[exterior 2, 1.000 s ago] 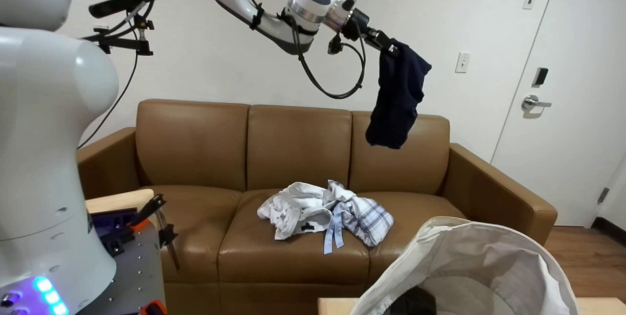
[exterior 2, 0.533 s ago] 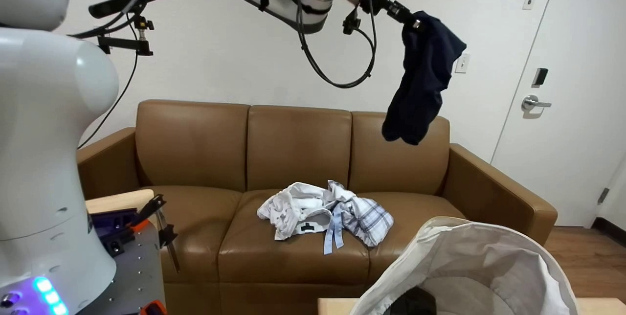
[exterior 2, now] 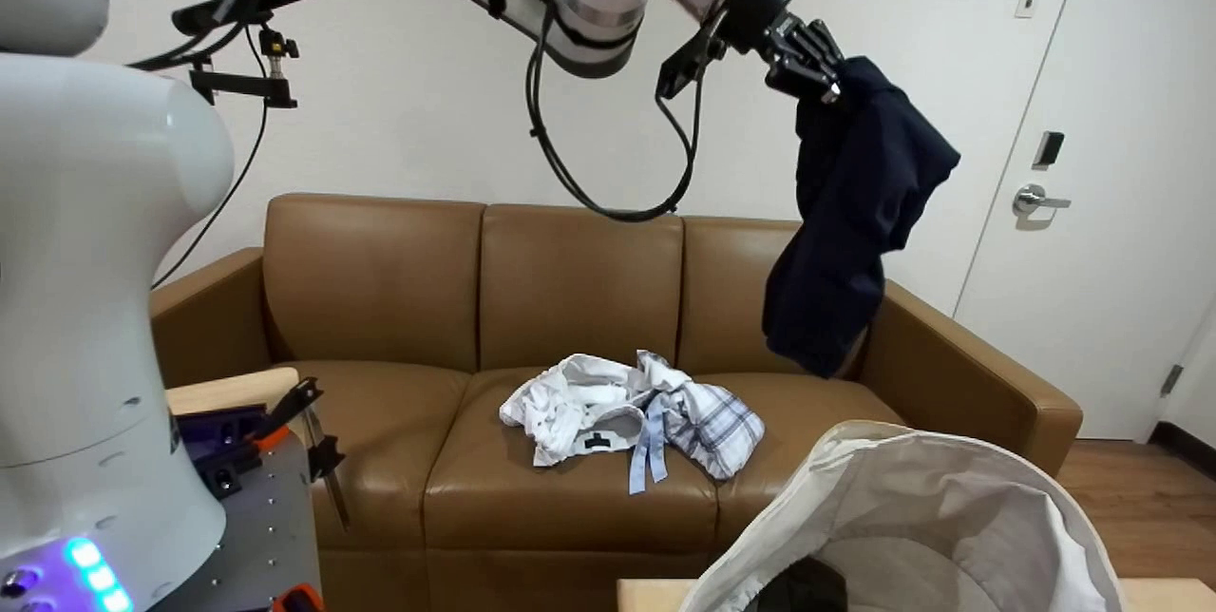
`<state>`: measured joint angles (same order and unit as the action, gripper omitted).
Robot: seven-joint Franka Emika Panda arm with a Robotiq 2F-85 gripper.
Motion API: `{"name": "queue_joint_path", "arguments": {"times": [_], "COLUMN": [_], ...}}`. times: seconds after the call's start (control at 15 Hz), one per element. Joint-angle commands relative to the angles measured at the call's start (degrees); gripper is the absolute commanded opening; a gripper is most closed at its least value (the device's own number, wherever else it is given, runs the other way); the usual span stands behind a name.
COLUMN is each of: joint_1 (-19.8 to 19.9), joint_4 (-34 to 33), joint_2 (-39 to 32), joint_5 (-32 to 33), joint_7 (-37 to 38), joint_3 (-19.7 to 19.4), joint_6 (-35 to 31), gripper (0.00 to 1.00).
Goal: Put the black cloth in the laundry bag
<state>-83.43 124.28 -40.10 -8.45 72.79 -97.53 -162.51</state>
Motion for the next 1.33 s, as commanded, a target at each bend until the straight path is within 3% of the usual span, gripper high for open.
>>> {"name": "queue_joint_path", "arguments": {"times": [0.0, 0.07, 0.13, 0.47, 0.53, 0.67, 0.93, 1.13, 1.27], "joint_1": [-6.1, -2.5, -3.0, -2.8, -2.8, -3.7, -6.7, -10.8, -11.1], "joint_4": [12.0, 6.6, 8.4, 7.4, 7.3, 7.3, 9.3, 8.6, 7.4], "joint_2": [-4.6, -1.2, -1.5, -1.5, -1.5, 7.6, 17.6, 25.0, 27.8], "joint_5": [-8.1, -6.4, -7.0, -6.9, -6.9, -9.1, -12.4, -17.6, -24.2], "joint_7": [4.4, -0.4, -0.4, -0.3, -0.3, -2.8, -9.8, -20.6, -28.3], "joint_3": [-5.2, -2.0, -2.3, -1.7, -1.7, -1.4, -8.7, -18.1, -20.0], "joint_6": [-3.2, -1.0, -1.3, -1.3, -1.3, -4.4, -7.0, -4.3, -1.0], "gripper": [0.03, 0.03, 0.11, 0.11, 0.03, 0.03, 0.03, 0.03, 0.03]}}
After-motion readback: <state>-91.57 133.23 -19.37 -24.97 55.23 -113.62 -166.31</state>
